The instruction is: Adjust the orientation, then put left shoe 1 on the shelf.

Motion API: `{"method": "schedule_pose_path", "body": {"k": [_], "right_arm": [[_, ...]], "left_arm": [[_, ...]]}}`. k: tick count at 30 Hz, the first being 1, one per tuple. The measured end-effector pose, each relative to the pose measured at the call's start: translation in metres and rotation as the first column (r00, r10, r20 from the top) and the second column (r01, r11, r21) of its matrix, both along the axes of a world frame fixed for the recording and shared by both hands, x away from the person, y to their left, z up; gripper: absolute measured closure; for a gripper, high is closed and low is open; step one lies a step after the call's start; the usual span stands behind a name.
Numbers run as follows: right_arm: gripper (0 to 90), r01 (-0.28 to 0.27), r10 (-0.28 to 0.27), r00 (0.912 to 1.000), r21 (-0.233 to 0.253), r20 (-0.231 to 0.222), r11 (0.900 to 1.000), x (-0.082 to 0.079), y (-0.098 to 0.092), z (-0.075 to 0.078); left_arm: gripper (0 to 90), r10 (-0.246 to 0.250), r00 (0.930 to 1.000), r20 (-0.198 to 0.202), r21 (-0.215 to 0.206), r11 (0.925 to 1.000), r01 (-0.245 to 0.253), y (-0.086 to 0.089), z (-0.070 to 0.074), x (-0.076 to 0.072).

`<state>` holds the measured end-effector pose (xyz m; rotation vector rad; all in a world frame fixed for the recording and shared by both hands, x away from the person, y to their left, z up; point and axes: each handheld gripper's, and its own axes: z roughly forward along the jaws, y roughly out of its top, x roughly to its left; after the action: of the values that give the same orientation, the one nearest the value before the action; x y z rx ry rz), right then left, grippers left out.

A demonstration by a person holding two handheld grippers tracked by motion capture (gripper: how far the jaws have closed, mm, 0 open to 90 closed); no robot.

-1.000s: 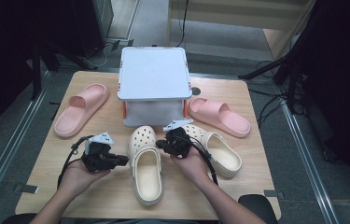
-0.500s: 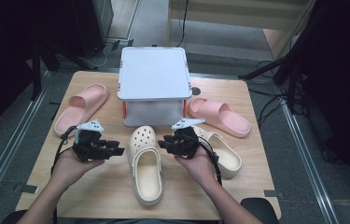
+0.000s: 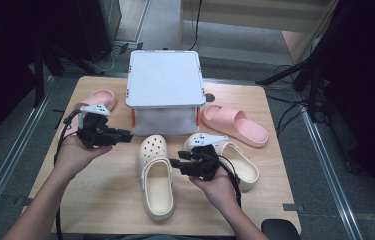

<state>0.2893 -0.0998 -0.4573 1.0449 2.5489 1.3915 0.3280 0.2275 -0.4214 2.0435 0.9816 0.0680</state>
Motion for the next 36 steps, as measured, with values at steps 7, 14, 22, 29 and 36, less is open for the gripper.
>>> {"method": "schedule_pose_path", "body": {"k": [7, 14, 22, 29, 36], "right_arm": [[53.8, 0.024, -0.024, 0.9997, 0.005, 0.001, 1.000, -0.012, -0.001, 0.001], [53.0, 0.035, -0.035, 0.9994, -0.030, -0.002, 0.999, -0.020, 0.003, -0.005], [47.9, 0.045, -0.045, 0.9990, -0.038, -0.005, 0.998, -0.022, 0.009, -0.012], [44.5, 0.046, -0.046, 0.9989, -0.062, 0.010, 0.997, -0.014, 0.020, -0.017], [46.9, 0.049, -0.050, 0.9987, -0.087, -0.006, 0.995, -0.006, 0.034, -0.028]], "left_arm": [[74.0, -0.003, 0.9999, 0.011, -0.002, 1.0000, 0.003, -0.003, 0.018, 0.022], [85.4, 0.016, 0.9977, 0.065, 0.035, 0.9992, -0.018, -0.006, 0.038, 0.043], [88.2, 0.029, 0.9947, 0.098, 0.038, 0.9987, -0.033, -0.012, 0.056, 0.072], [88.1, 0.017, 0.9963, 0.084, 0.055, 0.9982, -0.022, -0.022, 0.045, 0.089], [87.8, 0.005, 0.9955, 0.094, 0.059, 0.9982, -0.010, -0.027, 0.040, 0.092]]}}
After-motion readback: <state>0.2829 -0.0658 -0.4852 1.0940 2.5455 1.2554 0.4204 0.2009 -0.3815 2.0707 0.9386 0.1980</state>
